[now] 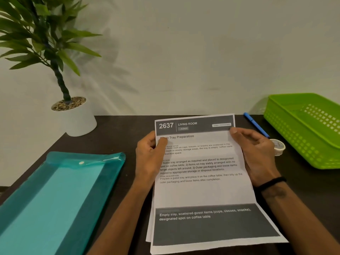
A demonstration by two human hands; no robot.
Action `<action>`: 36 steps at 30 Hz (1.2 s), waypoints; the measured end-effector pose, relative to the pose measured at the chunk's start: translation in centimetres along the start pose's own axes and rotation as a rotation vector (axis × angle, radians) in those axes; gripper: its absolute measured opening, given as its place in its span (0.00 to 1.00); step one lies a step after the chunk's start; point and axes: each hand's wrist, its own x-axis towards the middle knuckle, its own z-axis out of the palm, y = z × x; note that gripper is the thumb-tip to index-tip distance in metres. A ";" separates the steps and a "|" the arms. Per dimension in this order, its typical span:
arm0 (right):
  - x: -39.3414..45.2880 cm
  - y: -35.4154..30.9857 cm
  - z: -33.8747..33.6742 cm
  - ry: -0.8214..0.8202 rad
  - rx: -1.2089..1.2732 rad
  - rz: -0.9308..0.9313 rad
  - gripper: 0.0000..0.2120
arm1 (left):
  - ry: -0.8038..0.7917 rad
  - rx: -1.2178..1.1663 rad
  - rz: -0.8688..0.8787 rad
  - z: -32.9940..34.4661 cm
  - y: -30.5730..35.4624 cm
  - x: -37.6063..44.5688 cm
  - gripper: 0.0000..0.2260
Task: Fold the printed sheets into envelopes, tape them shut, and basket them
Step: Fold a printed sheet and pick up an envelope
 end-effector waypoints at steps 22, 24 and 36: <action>0.0 -0.2 0.1 0.034 0.013 0.042 0.09 | 0.103 -0.068 -0.046 0.2 0.6 -0.1 0.09; 0.0 -0.2 0.1 0.040 0.004 0.033 0.08 | 0.105 -0.073 -0.047 0.2 0.6 -0.1 0.09; -0.1 -0.2 0.2 0.042 -0.029 0.043 0.09 | 0.130 -0.099 -0.056 0.3 0.4 0.0 0.08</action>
